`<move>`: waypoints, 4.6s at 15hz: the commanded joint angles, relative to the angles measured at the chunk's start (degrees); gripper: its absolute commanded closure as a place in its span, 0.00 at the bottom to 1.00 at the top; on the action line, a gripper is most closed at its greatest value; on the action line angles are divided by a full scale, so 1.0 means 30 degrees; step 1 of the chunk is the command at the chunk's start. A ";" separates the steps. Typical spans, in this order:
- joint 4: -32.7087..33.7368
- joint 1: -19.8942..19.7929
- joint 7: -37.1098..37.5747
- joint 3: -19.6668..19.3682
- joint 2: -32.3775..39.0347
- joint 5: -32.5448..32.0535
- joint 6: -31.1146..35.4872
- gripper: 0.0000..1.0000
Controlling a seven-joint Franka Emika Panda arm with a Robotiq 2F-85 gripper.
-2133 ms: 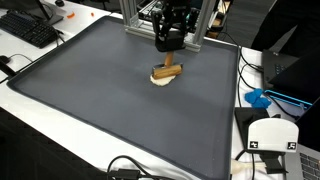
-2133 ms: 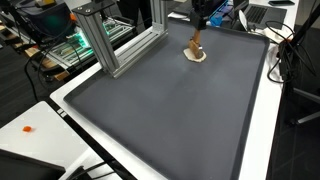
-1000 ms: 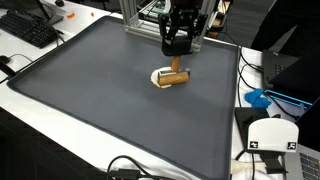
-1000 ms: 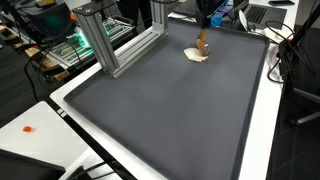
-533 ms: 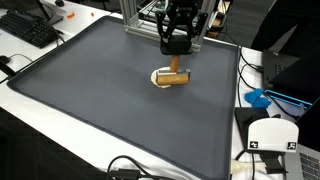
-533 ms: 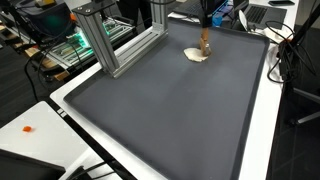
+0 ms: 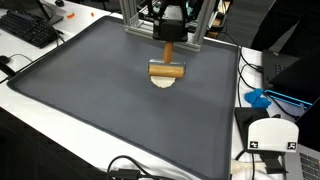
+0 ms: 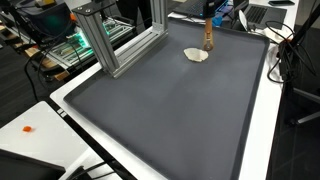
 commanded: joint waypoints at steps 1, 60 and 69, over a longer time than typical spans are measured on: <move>-0.0406 0.0018 0.2375 -0.0130 -0.2075 -0.0095 -0.3032 0.65; -0.8856 0.0888 0.5525 0.0481 -1.5272 0.4186 -1.1227 0.15; -0.6692 0.0343 0.5047 0.0733 -1.4637 0.2890 -1.0649 0.00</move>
